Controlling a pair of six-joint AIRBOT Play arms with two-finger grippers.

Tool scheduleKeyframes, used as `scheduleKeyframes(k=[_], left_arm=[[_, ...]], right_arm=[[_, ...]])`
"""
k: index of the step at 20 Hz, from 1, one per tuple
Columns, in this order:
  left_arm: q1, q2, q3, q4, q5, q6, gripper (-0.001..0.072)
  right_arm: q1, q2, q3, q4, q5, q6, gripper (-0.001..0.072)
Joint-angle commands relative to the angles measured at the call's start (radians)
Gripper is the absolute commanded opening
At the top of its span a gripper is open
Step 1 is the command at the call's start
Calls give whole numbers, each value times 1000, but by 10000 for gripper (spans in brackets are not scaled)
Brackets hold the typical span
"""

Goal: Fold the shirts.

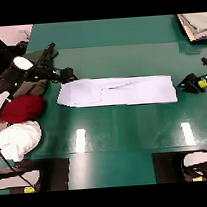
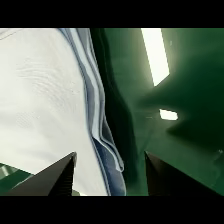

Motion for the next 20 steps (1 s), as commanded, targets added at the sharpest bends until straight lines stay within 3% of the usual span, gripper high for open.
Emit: scheduleKeyframes(k=[1,6,9,11,15,20], left_arm=[[-53,-1,1,6,-8,-7,24],[-71,-2,1,24,-27,-45,24],[-74,-5,2,21,2,-93,23],[-101,-46,39,23,25,-112,23],[-204,-223,213,23,21,-113,23],[-316,-474,467,23,-3,-155,23]], right_arm=[[-33,-60,-35,163,15,-108,508],[55,-102,-34,180,-31,-111,486],[98,-102,-34,194,-42,-127,167],[102,-86,-34,201,-25,-129,10],[108,29,1,249,30,-126,12],[232,148,244,249,112,47,11]])
